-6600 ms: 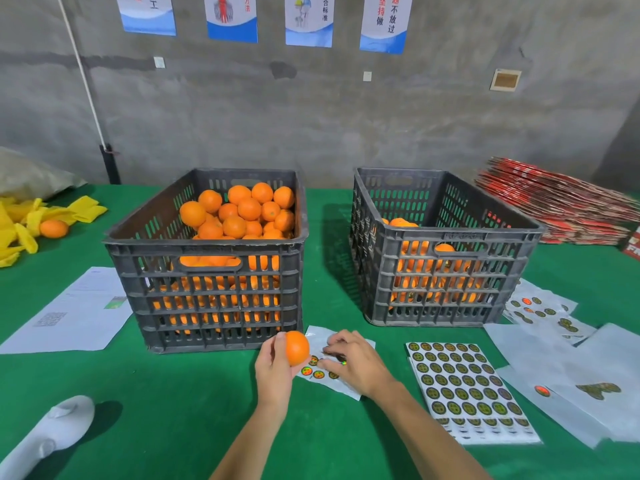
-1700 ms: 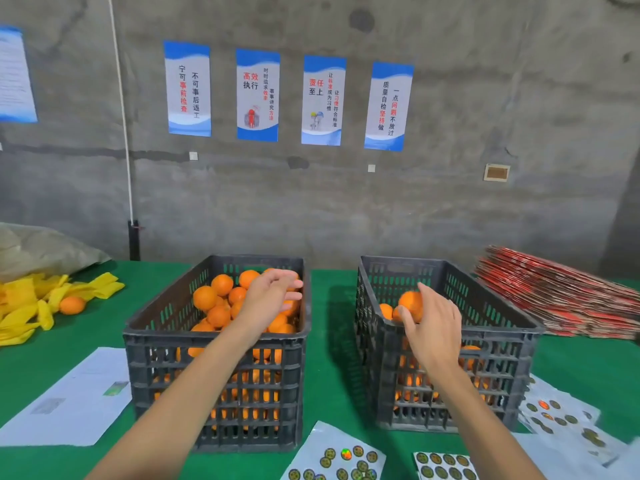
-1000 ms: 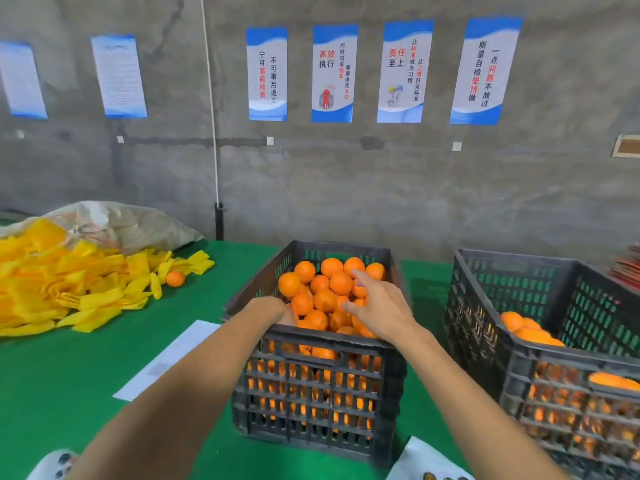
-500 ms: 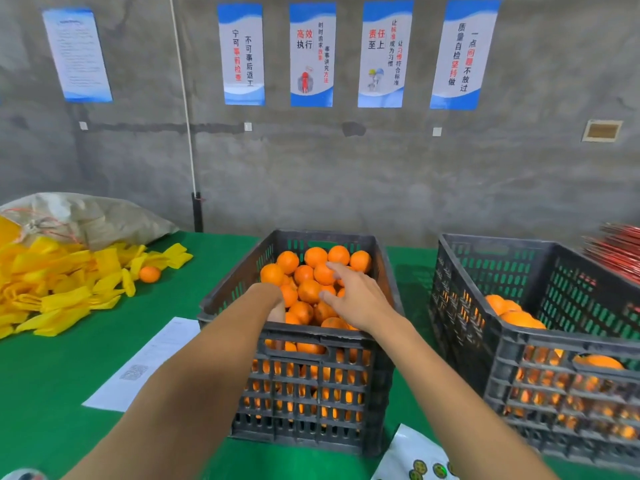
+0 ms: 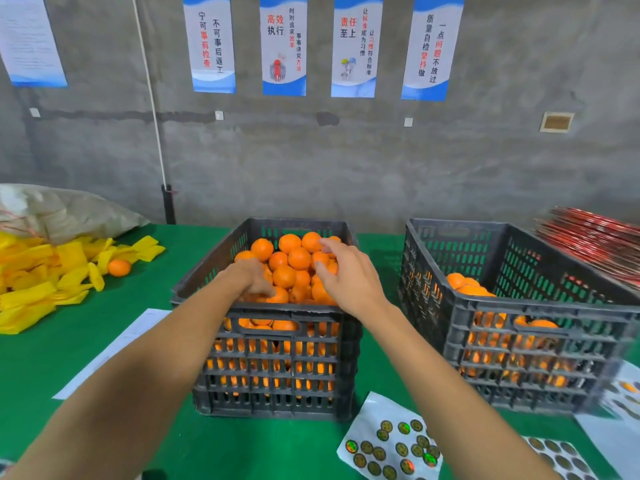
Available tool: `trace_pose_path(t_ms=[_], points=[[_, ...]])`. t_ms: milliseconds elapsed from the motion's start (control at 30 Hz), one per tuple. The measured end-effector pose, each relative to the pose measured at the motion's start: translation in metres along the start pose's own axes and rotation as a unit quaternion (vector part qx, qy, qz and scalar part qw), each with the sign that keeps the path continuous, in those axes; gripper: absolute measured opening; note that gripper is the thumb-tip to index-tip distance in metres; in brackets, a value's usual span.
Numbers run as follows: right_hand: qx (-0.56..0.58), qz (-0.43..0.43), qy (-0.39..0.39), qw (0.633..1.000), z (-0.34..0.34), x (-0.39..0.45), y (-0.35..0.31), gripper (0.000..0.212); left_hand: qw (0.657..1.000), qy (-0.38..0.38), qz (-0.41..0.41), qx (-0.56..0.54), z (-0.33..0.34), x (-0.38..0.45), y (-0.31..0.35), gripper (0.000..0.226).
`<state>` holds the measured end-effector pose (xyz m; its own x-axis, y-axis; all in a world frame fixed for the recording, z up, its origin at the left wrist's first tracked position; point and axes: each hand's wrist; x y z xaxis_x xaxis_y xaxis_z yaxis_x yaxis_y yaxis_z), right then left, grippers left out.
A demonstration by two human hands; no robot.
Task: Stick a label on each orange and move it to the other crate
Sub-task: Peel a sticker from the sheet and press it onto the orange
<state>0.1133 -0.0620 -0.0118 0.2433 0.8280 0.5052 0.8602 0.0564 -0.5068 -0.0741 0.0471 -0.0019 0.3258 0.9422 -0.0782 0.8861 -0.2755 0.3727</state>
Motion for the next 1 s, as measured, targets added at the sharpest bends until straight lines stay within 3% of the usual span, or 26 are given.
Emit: trace_pose_path(t_ms=[67, 133, 267, 433, 633, 733, 867, 1000], points=[[0.009, 0.009, 0.004, 1.0, -0.012, -0.01, 0.009, 0.049, 0.995, 0.08, 0.05, -0.027, 0.003, 0.004, 0.005, 0.072], [0.011, 0.014, 0.009, 1.0, -0.024, -0.021, 0.015, 0.048, 0.973, 0.166, 0.116, -0.113, 0.007, 0.0, 0.021, 0.085], [0.033, 0.017, 0.035, 0.999, -0.043, -0.049, 0.028, 0.043, 0.915, 0.268, 0.188, -0.237, 0.03, -0.042, 0.066, 0.07], [0.057, 0.07, 0.037, 0.995, -0.054, -0.088, 0.065, 0.04, 0.844, 0.278, 0.302, -0.344, 0.08, -0.101, 0.108, 0.057], [0.051, 0.167, -0.048, 0.984, -0.031, -0.138, 0.124, 0.038, 0.819, 0.277, 0.39, -0.317, 0.153, -0.14, 0.114, 0.054], [0.011, 0.19, -0.113, 0.975, -0.009, -0.16, 0.149, 0.033, 0.838, 0.201, 0.364, -0.353, 0.201, -0.15, 0.104, 0.048], [-0.032, 0.2, -0.182, 0.962, 0.018, -0.183, 0.17, 0.025, 0.839, 0.093, 0.236, -0.482, 0.258, -0.151, 0.086, 0.035], [-0.081, 0.189, -0.23, 0.951, 0.038, -0.196, 0.183, 0.028, 0.849, 0.065, 0.151, -0.502, 0.299, -0.144, 0.069, 0.018]])
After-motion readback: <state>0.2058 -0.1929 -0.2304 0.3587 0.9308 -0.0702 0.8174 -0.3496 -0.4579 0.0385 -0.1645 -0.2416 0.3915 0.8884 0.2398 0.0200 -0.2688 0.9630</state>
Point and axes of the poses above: each hand's wrist, its own x-axis towards the middle knuckle, its own z-axis out of the palm, y = z × x, and after that the axes turned 10 degrees about z, right-handed
